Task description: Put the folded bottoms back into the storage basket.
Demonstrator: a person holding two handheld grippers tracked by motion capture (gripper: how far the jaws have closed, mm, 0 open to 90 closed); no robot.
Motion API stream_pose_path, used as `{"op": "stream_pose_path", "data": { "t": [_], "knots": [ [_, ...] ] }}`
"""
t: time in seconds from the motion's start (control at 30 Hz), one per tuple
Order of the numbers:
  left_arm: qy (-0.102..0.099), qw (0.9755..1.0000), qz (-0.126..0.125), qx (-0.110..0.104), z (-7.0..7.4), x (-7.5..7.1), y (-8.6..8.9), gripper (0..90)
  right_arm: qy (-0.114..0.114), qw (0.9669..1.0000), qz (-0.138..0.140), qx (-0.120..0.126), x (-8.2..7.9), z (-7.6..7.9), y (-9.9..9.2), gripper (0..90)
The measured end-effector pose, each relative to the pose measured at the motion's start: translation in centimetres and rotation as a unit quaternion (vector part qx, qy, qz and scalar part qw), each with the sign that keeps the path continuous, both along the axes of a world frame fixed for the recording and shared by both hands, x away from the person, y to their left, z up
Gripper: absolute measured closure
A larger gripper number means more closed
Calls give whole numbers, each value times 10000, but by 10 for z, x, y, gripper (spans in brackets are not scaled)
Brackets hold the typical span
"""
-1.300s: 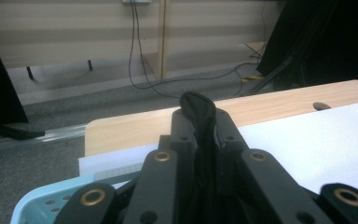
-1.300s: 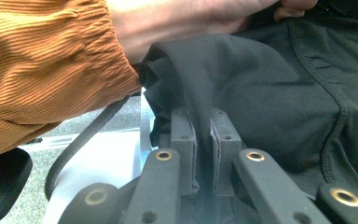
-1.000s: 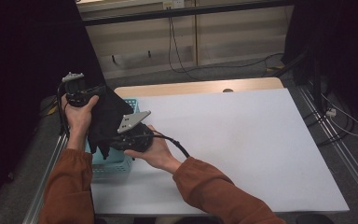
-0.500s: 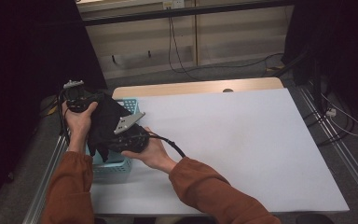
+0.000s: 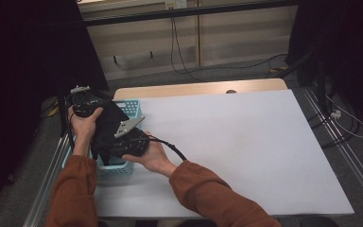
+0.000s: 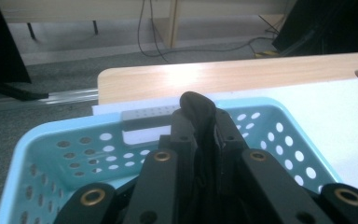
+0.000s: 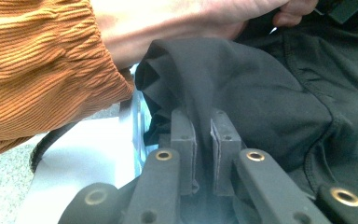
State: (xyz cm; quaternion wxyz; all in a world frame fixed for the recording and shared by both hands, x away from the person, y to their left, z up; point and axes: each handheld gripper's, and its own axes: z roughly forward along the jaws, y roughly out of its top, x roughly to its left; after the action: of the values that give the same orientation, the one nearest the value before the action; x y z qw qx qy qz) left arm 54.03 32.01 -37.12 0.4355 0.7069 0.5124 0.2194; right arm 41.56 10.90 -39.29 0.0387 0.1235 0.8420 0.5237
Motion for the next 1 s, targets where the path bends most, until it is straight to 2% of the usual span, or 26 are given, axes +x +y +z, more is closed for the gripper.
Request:
{"op": "stream_pose_path", "data": {
  "t": [0.2, 0.27, 0.33, 0.6, 0.73, 1.0],
  "knots": [
    [32, 10000, -78, 22, -3, 3, -5, 818, 72, 10000, -3, -8, 2, -6, 3, 828],
    [12, 10000, -46, -19, -5, 3, -5, 818, 91, 10000, -11, 24, 2, -9, 5, 828],
    [29, 10000, 1, 37, -7, 4, -4, 818, 99, 9999, -10, 15, 3, -10, 6, 828],
    [135, 9997, 153, 98, -15, 4, 7, 818, 103, 9999, -17, -51, 4, -13, 9, 827],
    [120, 9997, 186, 120, -14, 3, 11, 818, 52, 9999, 12, -128, 5, -12, 13, 826],
    [242, 9991, 299, 156, -18, 2, 23, 815, 65, 9998, 31, -175, 7, -14, 18, 825]
  ]
}}
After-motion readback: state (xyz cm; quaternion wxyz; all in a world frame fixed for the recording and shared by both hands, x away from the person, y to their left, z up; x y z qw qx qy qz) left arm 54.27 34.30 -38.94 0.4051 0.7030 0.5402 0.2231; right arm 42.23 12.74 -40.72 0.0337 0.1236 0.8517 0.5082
